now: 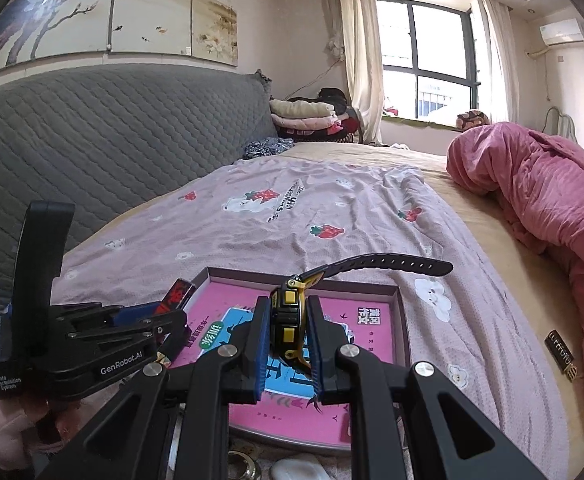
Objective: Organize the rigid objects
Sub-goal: 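Lower the red lighter and yellow watch onto the workbook inside the box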
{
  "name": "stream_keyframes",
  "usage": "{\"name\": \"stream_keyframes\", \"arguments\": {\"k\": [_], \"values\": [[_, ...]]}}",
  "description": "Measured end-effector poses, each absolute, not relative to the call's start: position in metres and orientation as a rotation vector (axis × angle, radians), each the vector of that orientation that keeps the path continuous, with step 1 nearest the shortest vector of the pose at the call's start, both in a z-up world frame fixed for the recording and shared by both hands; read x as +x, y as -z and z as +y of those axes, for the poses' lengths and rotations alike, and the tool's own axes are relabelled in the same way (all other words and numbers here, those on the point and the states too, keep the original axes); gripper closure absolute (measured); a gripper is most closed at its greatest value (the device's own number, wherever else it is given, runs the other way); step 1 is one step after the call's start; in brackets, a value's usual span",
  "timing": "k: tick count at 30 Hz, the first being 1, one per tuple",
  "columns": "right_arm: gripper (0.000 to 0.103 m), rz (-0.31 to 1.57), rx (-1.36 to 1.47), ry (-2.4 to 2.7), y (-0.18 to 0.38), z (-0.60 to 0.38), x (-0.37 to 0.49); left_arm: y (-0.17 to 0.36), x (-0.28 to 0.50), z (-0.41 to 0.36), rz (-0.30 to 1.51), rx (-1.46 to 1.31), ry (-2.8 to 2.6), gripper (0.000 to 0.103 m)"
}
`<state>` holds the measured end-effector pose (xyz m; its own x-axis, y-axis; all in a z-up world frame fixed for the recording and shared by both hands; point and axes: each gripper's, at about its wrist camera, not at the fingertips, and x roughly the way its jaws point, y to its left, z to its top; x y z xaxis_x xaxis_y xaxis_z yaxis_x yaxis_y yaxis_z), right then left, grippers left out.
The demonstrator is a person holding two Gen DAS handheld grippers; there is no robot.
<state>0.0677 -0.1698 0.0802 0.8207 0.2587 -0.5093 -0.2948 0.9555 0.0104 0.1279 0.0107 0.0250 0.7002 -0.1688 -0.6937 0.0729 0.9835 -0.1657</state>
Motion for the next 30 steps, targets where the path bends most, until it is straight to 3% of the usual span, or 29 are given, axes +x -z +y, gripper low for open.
{"name": "stream_keyframes", "arguments": {"k": [30], "values": [[0.086, 0.622, -0.097, -0.330, -0.039, -0.153, 0.090, 0.015, 0.140, -0.006, 0.867, -0.117, 0.179, 0.080]]}}
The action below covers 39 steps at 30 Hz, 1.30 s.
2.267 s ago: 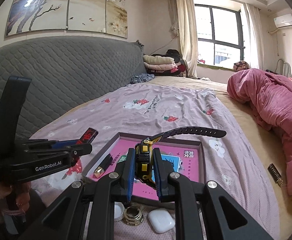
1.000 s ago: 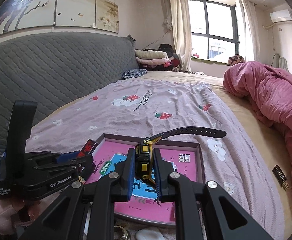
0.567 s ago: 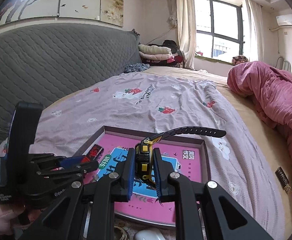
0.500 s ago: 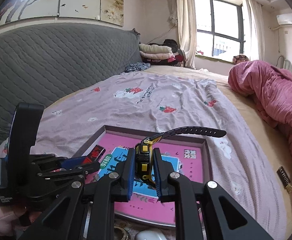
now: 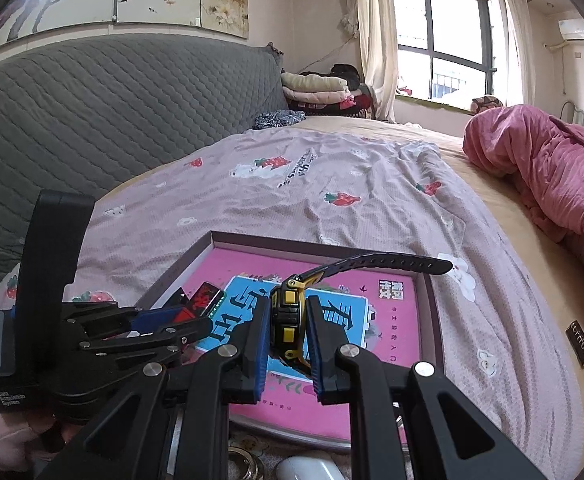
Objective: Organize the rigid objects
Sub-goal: 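Lower the red lighter and yellow watch onto the workbook inside the box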
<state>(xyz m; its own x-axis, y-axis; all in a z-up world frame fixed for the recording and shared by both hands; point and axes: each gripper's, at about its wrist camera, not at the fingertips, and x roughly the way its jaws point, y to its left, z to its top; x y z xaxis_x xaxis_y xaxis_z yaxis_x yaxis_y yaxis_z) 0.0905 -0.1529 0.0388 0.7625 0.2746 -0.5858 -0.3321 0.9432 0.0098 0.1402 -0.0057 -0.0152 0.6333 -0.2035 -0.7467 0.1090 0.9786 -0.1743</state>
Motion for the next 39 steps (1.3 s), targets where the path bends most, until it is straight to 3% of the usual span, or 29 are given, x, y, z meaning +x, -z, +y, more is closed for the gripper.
{"name": "stream_keyframes", "arguments": {"k": [39], "values": [[0.086, 0.750, -0.173, -0.356, 0.013, -0.136, 0.094, 0.047, 0.149, -0.012, 0.947, -0.127, 0.215, 0.080]]}}
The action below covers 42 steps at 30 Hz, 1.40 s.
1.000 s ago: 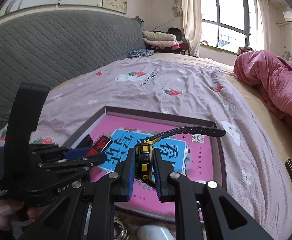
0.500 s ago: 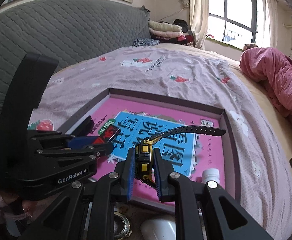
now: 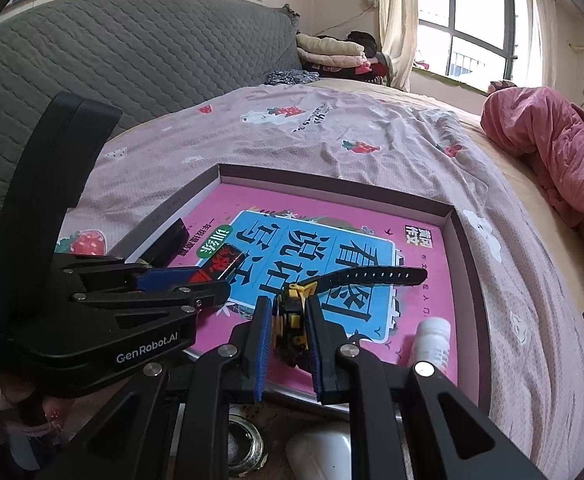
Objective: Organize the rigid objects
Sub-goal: 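Lower the red lighter and yellow watch onto the workbook inside the box, then open both grippers to release the red lighter and yellow watch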
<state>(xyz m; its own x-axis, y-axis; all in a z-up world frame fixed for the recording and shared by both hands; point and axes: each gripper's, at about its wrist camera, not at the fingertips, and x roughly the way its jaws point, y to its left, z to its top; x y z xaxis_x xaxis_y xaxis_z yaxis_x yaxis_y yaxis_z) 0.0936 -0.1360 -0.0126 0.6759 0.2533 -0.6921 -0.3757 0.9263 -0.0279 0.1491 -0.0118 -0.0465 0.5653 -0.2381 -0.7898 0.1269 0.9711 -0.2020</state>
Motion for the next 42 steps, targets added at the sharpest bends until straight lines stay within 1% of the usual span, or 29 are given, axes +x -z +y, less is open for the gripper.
{"name": "stream_keyframes", "arguments": {"k": [13, 26, 35, 38, 40, 42], "values": [[0.086, 0.757, -0.166, -0.350, 0.014, -0.139, 0.092, 0.047, 0.149, -0.013, 0.944, -0.119, 0.216, 0.080], [0.086, 0.738, -0.125, -0.333, 0.003, -0.147, 0.088, 0.047, 0.147, -0.016, 0.933, -0.094, 0.205, 0.080], [0.086, 0.750, -0.106, -0.308, 0.003, -0.155, 0.087, 0.048, 0.147, -0.007, 0.946, -0.160, 0.220, 0.080], [0.086, 0.750, -0.098, -0.300, 0.002, -0.157, 0.085, 0.048, 0.145, -0.008, 0.946, -0.152, 0.220, 0.078], [0.085, 0.750, -0.098, -0.296, 0.001, -0.157, 0.085, 0.047, 0.145, -0.009, 0.946, -0.148, 0.223, 0.072], [0.085, 0.751, -0.095, -0.289, 0.001, -0.158, 0.084, 0.047, 0.144, -0.010, 0.946, -0.146, 0.229, 0.069]]}}
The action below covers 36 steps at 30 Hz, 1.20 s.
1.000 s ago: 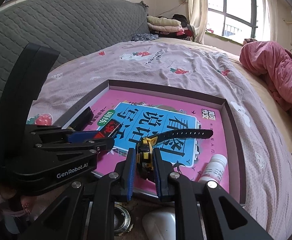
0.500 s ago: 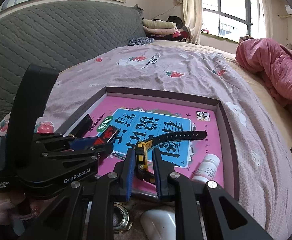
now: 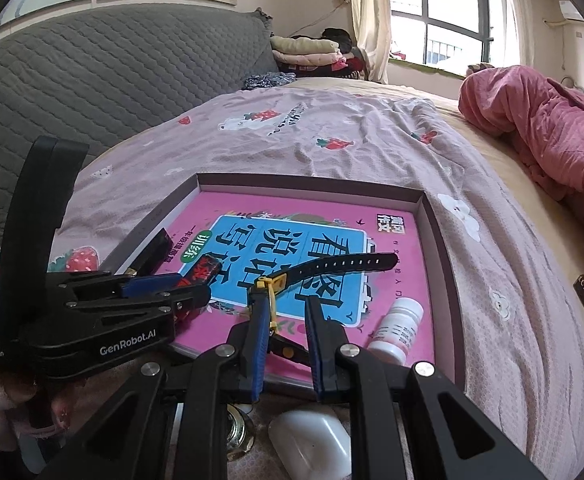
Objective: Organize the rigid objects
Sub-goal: 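Open both grippers to release the red lighter and yellow watch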
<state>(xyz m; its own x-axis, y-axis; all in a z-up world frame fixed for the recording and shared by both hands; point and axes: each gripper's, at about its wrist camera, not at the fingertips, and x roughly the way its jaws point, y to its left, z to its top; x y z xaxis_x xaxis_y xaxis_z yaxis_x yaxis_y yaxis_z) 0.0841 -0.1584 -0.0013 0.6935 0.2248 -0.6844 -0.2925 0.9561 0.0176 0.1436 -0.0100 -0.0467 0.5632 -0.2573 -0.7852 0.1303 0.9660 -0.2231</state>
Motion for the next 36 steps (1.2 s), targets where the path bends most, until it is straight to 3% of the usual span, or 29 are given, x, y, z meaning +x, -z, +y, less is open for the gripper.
{"name": "stream_keyframes", "arguments": {"k": [15, 19, 20, 22, 32, 36], "values": [[0.078, 0.749, -0.108, -0.261, 0.001, -0.161, 0.078, 0.044, 0.138, -0.008, 0.942, -0.137, 0.221, 0.062], [0.065, 0.743, -0.103, -0.246, 0.000, -0.164, 0.077, 0.040, 0.135, -0.008, 0.932, -0.137, 0.227, 0.061], [0.065, 0.742, -0.101, -0.243, -0.001, -0.165, 0.077, 0.038, 0.133, -0.007, 0.922, -0.141, 0.229, 0.060], [0.065, 0.740, -0.097, -0.234, -0.002, -0.168, 0.077, 0.034, 0.131, -0.005, 0.906, -0.147, 0.232, 0.047], [0.063, 0.708, -0.067, -0.226, -0.017, -0.179, 0.069, 0.008, 0.114, 0.011, 0.841, -0.170, 0.210, 0.045], [0.054, 0.680, -0.056, -0.221, -0.026, -0.185, 0.062, 0.000, 0.105, 0.015, 0.833, -0.173, 0.190, 0.045]]}}
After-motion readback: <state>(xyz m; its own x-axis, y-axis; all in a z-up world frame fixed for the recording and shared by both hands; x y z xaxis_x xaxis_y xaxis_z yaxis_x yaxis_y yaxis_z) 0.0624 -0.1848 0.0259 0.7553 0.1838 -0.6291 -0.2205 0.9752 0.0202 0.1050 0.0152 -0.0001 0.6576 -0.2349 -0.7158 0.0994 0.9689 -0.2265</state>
